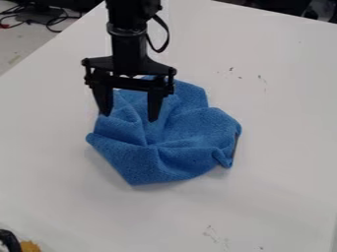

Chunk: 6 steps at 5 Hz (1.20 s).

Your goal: Touched the cloth and left it as it was

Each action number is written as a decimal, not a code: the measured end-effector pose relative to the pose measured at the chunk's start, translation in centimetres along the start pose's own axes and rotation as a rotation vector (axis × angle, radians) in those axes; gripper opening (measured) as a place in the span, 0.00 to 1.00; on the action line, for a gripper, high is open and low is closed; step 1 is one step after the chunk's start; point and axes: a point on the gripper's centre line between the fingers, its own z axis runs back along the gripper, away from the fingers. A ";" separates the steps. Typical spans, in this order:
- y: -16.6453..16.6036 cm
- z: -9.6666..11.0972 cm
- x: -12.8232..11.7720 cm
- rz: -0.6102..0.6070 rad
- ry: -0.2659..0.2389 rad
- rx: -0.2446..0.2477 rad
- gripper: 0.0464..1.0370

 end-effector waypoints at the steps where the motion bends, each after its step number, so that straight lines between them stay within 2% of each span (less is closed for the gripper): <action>1: -1.8 -0.8 2.7 -0.085 -0.040 -0.017 0.96; 2: -3.1 -3.4 6.1 -0.179 -0.062 -0.045 0.96; 3: -3.1 -5.3 9.0 -0.161 -0.055 -0.039 0.96; 4: -3.2 -7.6 11.0 -0.114 -0.041 -0.062 0.96; 5: -3.1 -8.4 11.8 -0.080 -0.009 -0.060 0.96; 6: -3.4 -8.5 12.2 -0.061 -0.023 -0.075 0.96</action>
